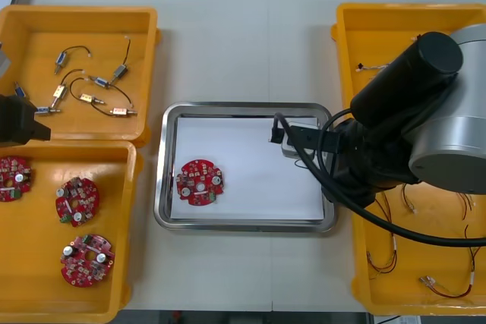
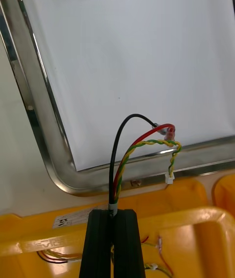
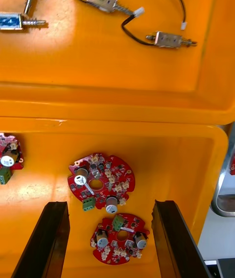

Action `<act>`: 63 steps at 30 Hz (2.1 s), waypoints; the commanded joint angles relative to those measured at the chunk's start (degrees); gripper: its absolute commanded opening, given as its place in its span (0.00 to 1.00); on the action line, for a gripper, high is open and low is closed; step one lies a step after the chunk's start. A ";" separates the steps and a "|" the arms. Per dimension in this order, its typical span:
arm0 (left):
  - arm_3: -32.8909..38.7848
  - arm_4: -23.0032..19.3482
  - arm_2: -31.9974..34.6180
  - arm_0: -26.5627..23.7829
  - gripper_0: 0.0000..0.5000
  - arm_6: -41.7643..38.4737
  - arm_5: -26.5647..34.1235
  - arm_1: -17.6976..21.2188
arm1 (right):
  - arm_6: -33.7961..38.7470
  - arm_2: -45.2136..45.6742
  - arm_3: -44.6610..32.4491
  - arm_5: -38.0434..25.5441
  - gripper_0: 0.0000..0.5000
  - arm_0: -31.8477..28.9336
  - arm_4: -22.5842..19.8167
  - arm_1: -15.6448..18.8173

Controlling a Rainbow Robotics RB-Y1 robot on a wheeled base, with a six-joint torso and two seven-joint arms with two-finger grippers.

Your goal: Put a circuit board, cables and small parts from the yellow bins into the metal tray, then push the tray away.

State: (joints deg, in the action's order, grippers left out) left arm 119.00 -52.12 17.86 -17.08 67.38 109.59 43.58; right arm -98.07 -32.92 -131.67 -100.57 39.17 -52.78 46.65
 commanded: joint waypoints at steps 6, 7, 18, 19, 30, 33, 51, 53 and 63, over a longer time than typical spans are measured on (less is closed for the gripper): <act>-9.40 1.58 0.59 -7.09 1.00 15.33 0.27 1.95 | -4.32 -7.60 6.69 3.27 0.00 7.76 1.54 -5.35; -9.67 1.67 0.33 -7.97 1.00 17.17 0.36 1.77 | -4.32 -8.74 7.48 3.54 0.00 8.47 1.80 -5.87; -14.50 3.17 -3.27 -14.03 1.00 30.71 -0.34 1.77 | -3.79 -17.09 13.11 6.97 0.00 11.63 4.88 -9.92; -15.03 3.17 -3.54 -14.39 1.00 31.50 -0.61 1.77 | -3.79 -17.44 13.37 7.14 0.00 11.63 4.97 -10.09; -20.30 2.46 -12.24 -19.13 1.00 45.91 -7.73 1.24 | -3.70 -22.71 17.15 10.48 0.00 11.54 7.25 -11.32; -20.39 2.99 -13.47 -20.10 1.00 48.64 -7.99 0.89 | -3.62 -23.94 18.82 12.33 0.00 11.54 7.69 -11.50; -33.48 4.31 -9.51 -22.73 1.00 64.19 -12.82 0.98 | -2.56 -26.23 22.16 13.21 0.38 10.66 10.59 -13.61; -33.57 4.75 -9.08 -22.73 1.00 65.34 -12.82 1.24 | -2.56 -26.23 22.16 13.21 0.66 10.66 10.68 -13.61; -35.33 6.42 -8.81 -22.82 1.00 73.69 -16.60 4.67 | -1.33 -25.79 22.07 13.21 1.00 10.66 9.62 -12.82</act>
State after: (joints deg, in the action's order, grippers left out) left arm 84.50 -46.27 7.78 -37.32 134.61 95.10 44.47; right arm -100.40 -58.51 -108.96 -87.86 48.75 -42.57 34.23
